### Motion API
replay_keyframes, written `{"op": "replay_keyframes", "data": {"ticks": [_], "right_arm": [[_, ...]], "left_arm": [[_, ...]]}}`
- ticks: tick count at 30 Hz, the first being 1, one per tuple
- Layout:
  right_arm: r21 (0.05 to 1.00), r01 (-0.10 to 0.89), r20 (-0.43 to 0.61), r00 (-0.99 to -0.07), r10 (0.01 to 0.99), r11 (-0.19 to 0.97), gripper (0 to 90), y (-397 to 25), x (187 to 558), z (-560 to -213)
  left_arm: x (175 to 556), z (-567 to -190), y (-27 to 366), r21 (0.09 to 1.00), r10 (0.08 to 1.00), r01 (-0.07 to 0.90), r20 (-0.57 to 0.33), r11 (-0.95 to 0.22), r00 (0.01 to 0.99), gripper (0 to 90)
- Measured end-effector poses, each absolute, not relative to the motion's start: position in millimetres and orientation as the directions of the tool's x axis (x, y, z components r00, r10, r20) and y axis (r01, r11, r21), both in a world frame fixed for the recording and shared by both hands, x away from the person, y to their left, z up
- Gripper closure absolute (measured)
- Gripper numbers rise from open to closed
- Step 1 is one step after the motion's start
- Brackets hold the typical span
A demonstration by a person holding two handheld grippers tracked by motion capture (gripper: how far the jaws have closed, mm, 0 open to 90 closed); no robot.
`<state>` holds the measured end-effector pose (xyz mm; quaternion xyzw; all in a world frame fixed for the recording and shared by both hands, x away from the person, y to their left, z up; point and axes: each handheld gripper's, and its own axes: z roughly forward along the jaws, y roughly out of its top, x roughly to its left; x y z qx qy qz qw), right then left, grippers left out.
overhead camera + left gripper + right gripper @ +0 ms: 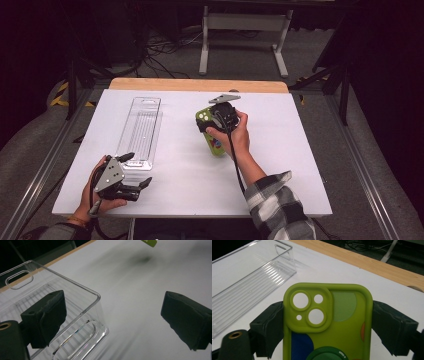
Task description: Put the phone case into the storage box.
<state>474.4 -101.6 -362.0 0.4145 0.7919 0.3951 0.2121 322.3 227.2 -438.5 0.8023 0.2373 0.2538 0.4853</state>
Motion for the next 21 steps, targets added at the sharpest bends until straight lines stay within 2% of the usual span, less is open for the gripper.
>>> {"op": "replay_keyframes", "data": {"ticks": [21], "right_arm": [[0.89,0.363,0.003,-0.607,0.795,0.274,16.2,-120,435,-356]], "left_arm": [[323,-436,230,0.915,0.678,0.194,0.108,-0.354,0.727,9.1]]}}
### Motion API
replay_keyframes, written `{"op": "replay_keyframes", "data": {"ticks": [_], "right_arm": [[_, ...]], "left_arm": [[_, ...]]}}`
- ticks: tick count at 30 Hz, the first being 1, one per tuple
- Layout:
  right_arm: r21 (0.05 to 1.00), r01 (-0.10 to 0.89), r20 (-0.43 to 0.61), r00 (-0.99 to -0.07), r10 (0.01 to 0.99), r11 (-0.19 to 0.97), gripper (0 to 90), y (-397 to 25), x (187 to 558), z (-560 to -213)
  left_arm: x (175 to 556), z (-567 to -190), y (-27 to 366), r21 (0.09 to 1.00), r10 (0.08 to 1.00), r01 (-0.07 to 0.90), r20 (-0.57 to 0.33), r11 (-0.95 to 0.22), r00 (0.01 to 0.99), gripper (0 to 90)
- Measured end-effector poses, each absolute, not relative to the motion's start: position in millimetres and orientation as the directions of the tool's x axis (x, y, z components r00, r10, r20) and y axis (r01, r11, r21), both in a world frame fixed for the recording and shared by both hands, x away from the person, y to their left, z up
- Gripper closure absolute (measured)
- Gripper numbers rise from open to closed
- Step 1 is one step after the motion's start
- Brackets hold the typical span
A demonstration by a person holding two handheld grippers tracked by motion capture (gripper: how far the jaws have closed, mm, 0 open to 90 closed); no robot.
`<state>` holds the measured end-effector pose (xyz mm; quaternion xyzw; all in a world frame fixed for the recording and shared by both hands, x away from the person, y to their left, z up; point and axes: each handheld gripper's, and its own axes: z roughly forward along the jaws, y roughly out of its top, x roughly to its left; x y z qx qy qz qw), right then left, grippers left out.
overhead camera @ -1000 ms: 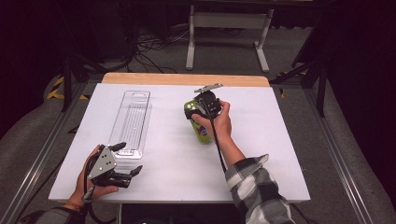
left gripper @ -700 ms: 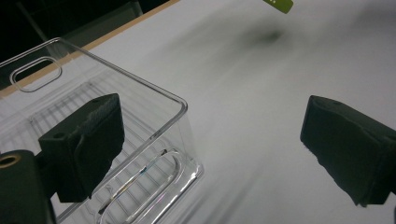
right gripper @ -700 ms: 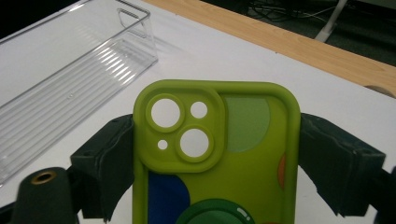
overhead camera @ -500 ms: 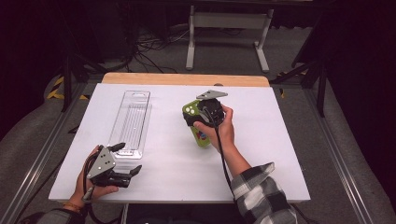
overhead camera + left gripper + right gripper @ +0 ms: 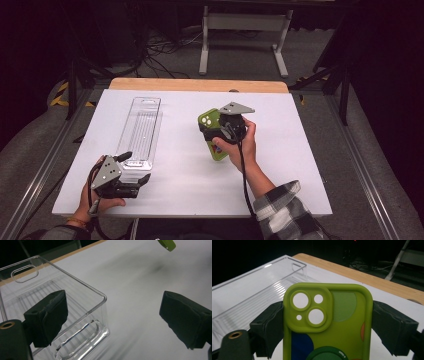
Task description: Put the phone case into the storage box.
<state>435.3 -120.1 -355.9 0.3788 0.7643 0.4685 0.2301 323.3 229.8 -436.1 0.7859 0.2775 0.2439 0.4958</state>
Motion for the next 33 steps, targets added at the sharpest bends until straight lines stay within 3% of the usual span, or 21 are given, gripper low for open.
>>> {"op": "replay_keyframes", "data": {"ticks": [10,33], "right_arm": [[0.921,0.311,0.005,-0.61,0.792,0.234,16.2,-130,417,-359],[0.948,0.218,-0.037,-0.65,0.759,0.233,16.2,-123,392,-358]], "left_arm": [[333,-426,225,0.934,0.691,0.208,0.055,-0.292,0.721,10.5],[343,-403,172,0.945,0.638,0.129,0.099,-0.301,0.764,10.0]]}}
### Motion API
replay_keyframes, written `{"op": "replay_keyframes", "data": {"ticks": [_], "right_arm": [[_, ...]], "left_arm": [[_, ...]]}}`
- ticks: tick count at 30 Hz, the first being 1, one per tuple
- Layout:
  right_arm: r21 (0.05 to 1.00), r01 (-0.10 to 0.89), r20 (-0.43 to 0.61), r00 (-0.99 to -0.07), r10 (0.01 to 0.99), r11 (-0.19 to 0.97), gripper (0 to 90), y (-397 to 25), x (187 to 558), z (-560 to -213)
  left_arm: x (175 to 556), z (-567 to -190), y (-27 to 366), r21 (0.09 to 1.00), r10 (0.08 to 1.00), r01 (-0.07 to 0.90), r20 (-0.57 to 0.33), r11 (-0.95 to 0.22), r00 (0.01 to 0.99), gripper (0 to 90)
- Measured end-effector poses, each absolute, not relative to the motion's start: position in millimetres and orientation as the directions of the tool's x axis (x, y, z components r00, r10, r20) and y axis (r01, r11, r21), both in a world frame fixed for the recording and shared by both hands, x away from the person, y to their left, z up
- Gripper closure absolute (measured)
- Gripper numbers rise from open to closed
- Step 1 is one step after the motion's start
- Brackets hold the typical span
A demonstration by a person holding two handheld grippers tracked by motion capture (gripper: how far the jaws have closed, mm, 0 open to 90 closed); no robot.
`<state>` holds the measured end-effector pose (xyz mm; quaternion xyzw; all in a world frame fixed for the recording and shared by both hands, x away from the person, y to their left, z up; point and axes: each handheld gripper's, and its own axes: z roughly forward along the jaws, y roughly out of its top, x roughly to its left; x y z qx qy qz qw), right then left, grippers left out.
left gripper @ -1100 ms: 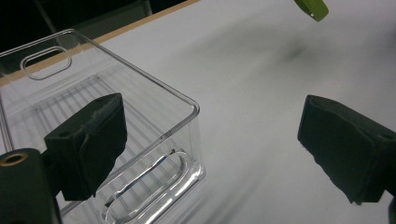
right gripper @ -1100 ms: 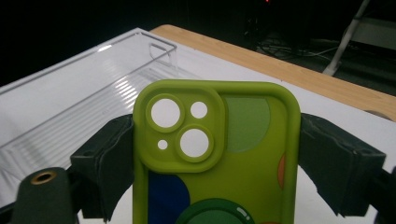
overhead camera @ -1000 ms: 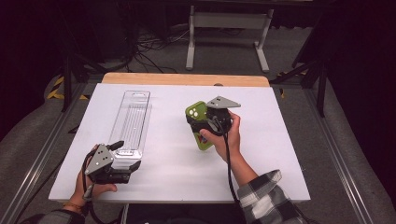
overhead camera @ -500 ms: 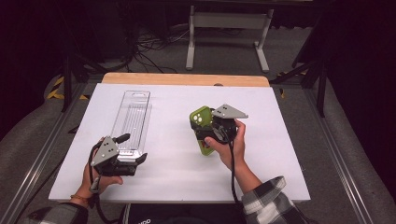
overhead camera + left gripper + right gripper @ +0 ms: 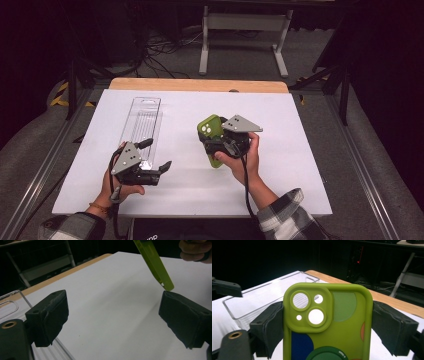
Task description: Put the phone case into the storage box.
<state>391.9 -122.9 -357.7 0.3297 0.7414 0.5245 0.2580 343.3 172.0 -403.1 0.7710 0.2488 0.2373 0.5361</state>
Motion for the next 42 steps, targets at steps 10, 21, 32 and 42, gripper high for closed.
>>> {"op": "replay_keyframes", "data": {"ticks": [10,21,32,42], "right_arm": [[0.951,0.208,-0.028,-0.683,0.73,0.23,16.2,-105,384,-362],[0.964,0.177,-0.028,-0.679,0.734,0.201,16.1,-101,377,-366],[0.978,0.134,-0.033,-0.66,0.75,0.161,16.1,-101,372,-367],[0.98,0.108,-0.057,-0.653,0.756,0.167,16.0,-97,368,-369]], "left_arm": [[349,-402,138,0.945,0.606,0.125,0.089,-0.302,0.79,10.5],[359,-406,115,0.955,0.599,0.173,0.006,-0.242,0.801,17.0],[365,-404,108,0.966,0.557,0.201,-0.077,-0.164,0.827,50.3],[367,-402,108,0.97,0.553,0.195,-0.086,-0.142,0.829,62.3]]}}
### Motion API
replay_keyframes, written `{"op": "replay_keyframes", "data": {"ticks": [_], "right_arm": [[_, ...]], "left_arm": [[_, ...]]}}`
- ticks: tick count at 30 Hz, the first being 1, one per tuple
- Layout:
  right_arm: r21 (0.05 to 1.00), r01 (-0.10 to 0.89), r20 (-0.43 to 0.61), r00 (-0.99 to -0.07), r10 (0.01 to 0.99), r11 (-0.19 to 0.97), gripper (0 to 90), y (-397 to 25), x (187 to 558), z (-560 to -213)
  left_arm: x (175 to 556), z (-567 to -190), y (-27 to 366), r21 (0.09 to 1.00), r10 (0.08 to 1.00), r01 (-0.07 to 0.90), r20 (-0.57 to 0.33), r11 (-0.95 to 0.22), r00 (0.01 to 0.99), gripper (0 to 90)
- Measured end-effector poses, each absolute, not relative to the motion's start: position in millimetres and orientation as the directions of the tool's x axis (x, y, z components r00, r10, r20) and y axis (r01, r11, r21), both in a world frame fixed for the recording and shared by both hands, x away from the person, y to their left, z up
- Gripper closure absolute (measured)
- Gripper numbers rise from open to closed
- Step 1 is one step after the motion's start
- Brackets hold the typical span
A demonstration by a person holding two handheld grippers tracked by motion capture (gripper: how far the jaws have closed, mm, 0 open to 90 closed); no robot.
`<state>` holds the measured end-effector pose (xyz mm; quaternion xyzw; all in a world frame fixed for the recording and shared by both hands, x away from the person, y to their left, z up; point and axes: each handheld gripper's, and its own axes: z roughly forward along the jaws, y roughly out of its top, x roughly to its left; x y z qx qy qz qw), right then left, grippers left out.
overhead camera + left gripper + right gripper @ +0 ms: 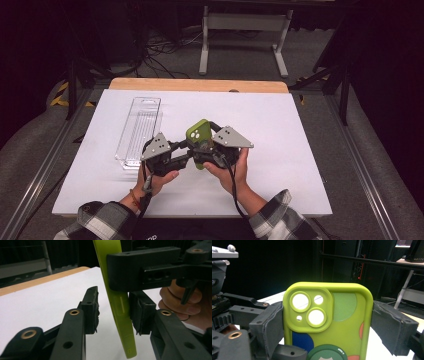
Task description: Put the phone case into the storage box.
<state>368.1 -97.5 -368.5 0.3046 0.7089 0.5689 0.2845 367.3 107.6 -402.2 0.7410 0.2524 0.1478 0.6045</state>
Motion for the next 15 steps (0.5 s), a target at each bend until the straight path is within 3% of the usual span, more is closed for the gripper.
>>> {"op": "replay_keyframes", "data": {"ticks": [7,15], "right_arm": [[0.98,0.103,-0.062,-0.648,0.759,0.168,16.0,-95.5,366.0,-369.5],[0.98,0.087,-0.081,-0.642,0.763,0.177,15.7,-93.7,363.2,-369.3]], "left_arm": [[366.8,-400.9,106.0,0.973,0.554,0.18,-0.07,-0.147,0.83,74.1],[367.7,-401.2,108.6,0.971,0.558,0.192,-0.08,-0.145,0.826,77.3]]}}
